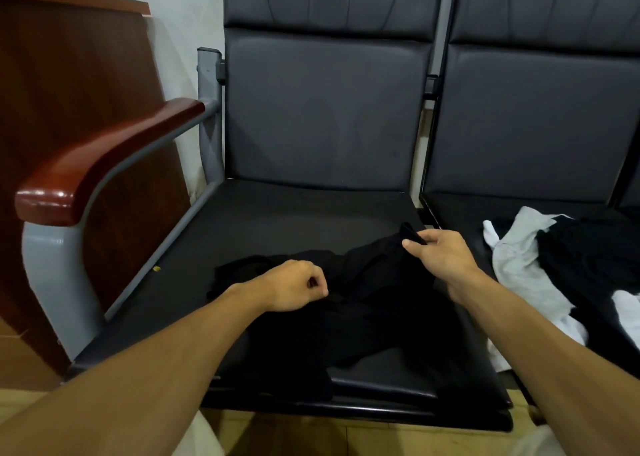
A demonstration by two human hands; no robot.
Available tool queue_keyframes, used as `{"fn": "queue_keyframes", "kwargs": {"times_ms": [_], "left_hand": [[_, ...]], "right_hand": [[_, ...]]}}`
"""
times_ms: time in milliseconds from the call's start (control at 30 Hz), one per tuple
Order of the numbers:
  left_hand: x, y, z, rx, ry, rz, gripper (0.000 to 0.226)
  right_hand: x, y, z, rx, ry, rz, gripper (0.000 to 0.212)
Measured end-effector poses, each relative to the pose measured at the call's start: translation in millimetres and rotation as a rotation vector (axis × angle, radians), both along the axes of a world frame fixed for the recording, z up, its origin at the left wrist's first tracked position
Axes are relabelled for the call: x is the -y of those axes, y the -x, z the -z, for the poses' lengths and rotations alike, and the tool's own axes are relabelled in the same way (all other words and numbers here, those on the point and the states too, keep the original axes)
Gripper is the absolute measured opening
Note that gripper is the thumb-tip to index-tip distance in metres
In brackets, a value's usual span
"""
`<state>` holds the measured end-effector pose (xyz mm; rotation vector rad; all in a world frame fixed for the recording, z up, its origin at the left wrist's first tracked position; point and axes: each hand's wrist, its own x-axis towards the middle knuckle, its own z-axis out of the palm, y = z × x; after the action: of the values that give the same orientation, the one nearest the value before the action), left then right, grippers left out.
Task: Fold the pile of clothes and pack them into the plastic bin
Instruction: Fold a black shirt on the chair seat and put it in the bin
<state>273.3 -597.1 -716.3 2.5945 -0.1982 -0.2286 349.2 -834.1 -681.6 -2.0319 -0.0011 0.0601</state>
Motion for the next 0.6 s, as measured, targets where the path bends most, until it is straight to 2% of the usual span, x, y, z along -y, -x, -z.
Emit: {"fn": "queue_keyframes", "kwargs": {"times_ms": [100,200,300,400,500,600], "left_hand": [[0,2,1,0.011,-0.073,0.038,0.011],[2,3,-7,0.107,0.047,-0.093,0.011],[7,1,-22,0.253,0.378,-0.373,0.016],[12,3,-50,0.287,0.86,-0.568,0.018],[14,20,-82,0.256,1.306,-0.608,0.02],[16,45,-99,0.176,1.426,-0.502,0.033]], "right_hand": [[4,5,-4,-0.012,-0.09,-0.001,0.009],[7,3,-3,-0.046,-0.151,0.03,0.035],[12,0,1,-0.056,-0.152,0.065,0.043],[14,-1,-1,-0.019,-0.167,0.082,0.05],[14,6,-10,0.02,-0.171,0.131,0.048],[15,14,-18,-0.03,-0.23,0.05,0.032]]}}
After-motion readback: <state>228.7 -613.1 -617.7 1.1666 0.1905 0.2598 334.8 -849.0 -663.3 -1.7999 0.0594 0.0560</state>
